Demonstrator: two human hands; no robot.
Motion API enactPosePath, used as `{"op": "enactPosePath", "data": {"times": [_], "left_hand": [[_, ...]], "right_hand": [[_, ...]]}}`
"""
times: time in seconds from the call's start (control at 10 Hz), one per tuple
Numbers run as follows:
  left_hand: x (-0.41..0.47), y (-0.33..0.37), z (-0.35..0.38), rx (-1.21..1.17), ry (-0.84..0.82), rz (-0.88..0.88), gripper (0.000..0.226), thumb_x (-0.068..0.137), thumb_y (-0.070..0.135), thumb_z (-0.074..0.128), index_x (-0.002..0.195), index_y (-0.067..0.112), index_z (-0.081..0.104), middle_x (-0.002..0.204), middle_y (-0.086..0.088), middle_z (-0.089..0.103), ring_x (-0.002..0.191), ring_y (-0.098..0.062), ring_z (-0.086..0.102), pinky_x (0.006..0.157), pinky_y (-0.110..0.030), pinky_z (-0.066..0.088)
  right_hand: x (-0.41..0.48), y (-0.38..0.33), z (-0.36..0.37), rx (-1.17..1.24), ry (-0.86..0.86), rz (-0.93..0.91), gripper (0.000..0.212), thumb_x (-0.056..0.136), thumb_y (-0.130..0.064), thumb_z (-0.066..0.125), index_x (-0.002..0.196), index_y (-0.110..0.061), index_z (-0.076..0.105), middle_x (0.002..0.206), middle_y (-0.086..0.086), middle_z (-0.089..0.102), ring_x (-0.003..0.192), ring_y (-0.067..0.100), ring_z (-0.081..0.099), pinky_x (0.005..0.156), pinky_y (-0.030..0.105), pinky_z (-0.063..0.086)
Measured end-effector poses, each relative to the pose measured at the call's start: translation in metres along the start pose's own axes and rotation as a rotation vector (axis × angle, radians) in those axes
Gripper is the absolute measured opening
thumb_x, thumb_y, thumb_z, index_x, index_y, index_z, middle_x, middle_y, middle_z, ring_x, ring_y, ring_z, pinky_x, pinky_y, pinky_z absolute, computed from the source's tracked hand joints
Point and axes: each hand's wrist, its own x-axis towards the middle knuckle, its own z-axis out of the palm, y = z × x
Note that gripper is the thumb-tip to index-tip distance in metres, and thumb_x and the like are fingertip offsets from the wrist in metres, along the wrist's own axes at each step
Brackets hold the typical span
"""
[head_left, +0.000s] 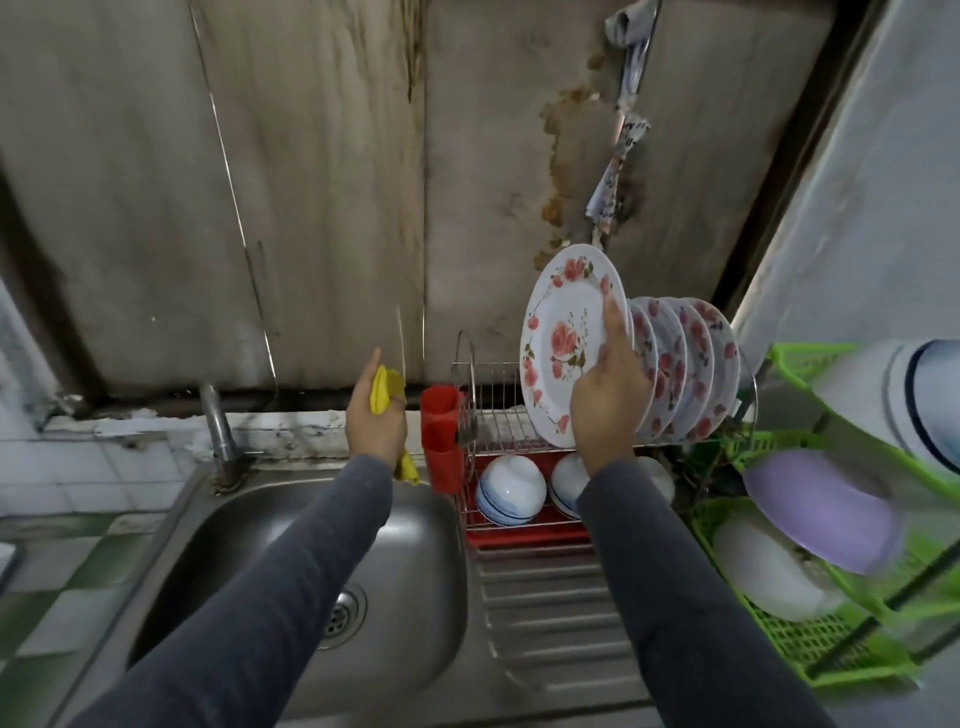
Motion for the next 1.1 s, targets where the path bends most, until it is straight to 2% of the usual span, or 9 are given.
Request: {"op": "enactPosePath", "data": {"times": [0.2, 0.3, 0.4, 0.5, 0.6, 0.7, 0.8, 0.9, 1.1], "left_hand": [[0.014, -0.005, 0.004, 0.014, -0.001, 0.001, 0.061, 0.097, 0.0, 0.052, 0.141, 0.042, 0.049, 0.128, 0.008, 0.05, 0.111, -0.016, 0.055, 0.107, -0.042, 0.047], [0.019, -0.008, 0.004, 0.027, -0.006, -0.01, 0.06, 0.098, 0.001, 0.052, 0.142, 0.042, 0.049, 0.121, 0.011, 0.048, 0.107, -0.015, 0.053, 0.108, -0.042, 0.046], [0.022, -0.01, 0.003, 0.039, -0.008, -0.011, 0.059, 0.099, 0.001, 0.051, 0.143, 0.04, 0.048, 0.122, 0.011, 0.045, 0.106, -0.014, 0.05, 0.108, -0.04, 0.045], [0.023, -0.014, -0.001, 0.046, -0.016, -0.006, 0.061, 0.098, -0.002, 0.05, 0.143, 0.039, 0.047, 0.122, 0.013, 0.044, 0.09, -0.001, 0.051, 0.099, -0.032, 0.046], [0.018, -0.018, -0.005, 0.052, 0.011, 0.003, 0.057, 0.1, 0.0, 0.05, 0.142, 0.038, 0.048, 0.108, 0.02, 0.047, 0.08, 0.006, 0.045, 0.086, -0.026, 0.047], [0.008, -0.022, -0.014, 0.065, 0.035, 0.0, 0.057, 0.099, 0.0, 0.051, 0.141, 0.039, 0.049, 0.104, 0.02, 0.048, 0.079, 0.003, 0.047, 0.073, -0.02, 0.044], [-0.005, -0.031, -0.027, 0.07, 0.036, -0.007, 0.061, 0.097, -0.005, 0.049, 0.139, 0.04, 0.051, 0.123, 0.011, 0.048, 0.098, -0.007, 0.053, 0.089, -0.028, 0.047], [-0.027, -0.043, -0.044, 0.08, 0.067, -0.012, 0.06, 0.097, -0.005, 0.048, 0.139, 0.039, 0.052, 0.13, 0.009, 0.044, 0.094, 0.0, 0.052, 0.085, -0.022, 0.046], [-0.067, -0.074, -0.094, 0.12, 0.112, -0.043, 0.065, 0.095, -0.007, 0.049, 0.136, 0.043, 0.054, 0.139, 0.008, 0.048, 0.117, -0.012, 0.053, 0.104, -0.034, 0.047]], "right_hand": [[0.016, 0.009, 0.037, 0.036, -0.099, 0.06, 0.076, 0.096, 0.006, 0.047, 0.157, -0.035, 0.026, 0.151, 0.006, 0.043, 0.133, 0.025, 0.045, 0.114, 0.036, 0.035], [0.014, 0.015, 0.057, 0.026, -0.129, 0.088, 0.077, 0.097, 0.0, 0.051, 0.155, -0.043, 0.023, 0.153, 0.01, 0.038, 0.138, 0.031, 0.04, 0.117, 0.053, 0.034], [0.015, 0.021, 0.064, 0.051, -0.146, 0.077, 0.075, 0.091, 0.004, 0.051, 0.156, -0.027, 0.031, 0.156, 0.021, 0.032, 0.143, 0.041, 0.03, 0.117, 0.057, 0.028], [0.011, 0.03, 0.064, -0.04, -0.137, 0.011, 0.067, 0.098, -0.019, 0.046, 0.155, -0.043, 0.02, 0.152, 0.014, 0.039, 0.139, 0.036, 0.04, 0.113, 0.057, 0.036], [0.007, 0.032, 0.059, -0.127, -0.066, -0.065, 0.051, 0.104, -0.034, 0.04, 0.152, -0.041, 0.028, 0.145, 0.012, 0.04, 0.134, 0.031, 0.044, 0.11, 0.05, 0.042], [-0.001, 0.028, 0.049, -0.139, -0.012, -0.124, 0.049, 0.105, -0.03, 0.046, 0.151, -0.016, 0.035, 0.146, 0.016, 0.04, 0.135, 0.031, 0.042, 0.109, 0.049, 0.044], [-0.021, 0.027, 0.042, -0.088, 0.013, -0.2, 0.048, 0.104, -0.025, 0.047, 0.146, -0.003, 0.04, 0.15, 0.022, 0.039, 0.141, 0.036, 0.038, 0.112, 0.053, 0.04], [-0.05, 0.033, 0.04, -0.109, 0.073, -0.298, 0.046, 0.104, -0.023, 0.046, 0.143, 0.003, 0.046, 0.15, 0.026, 0.039, 0.143, 0.04, 0.036, 0.114, 0.053, 0.038], [-0.117, 0.042, 0.036, -0.058, -0.104, -0.257, 0.04, 0.098, -0.01, 0.055, 0.136, 0.003, 0.052, 0.138, 0.022, 0.053, 0.132, 0.032, 0.048, 0.113, 0.037, 0.038]]}}
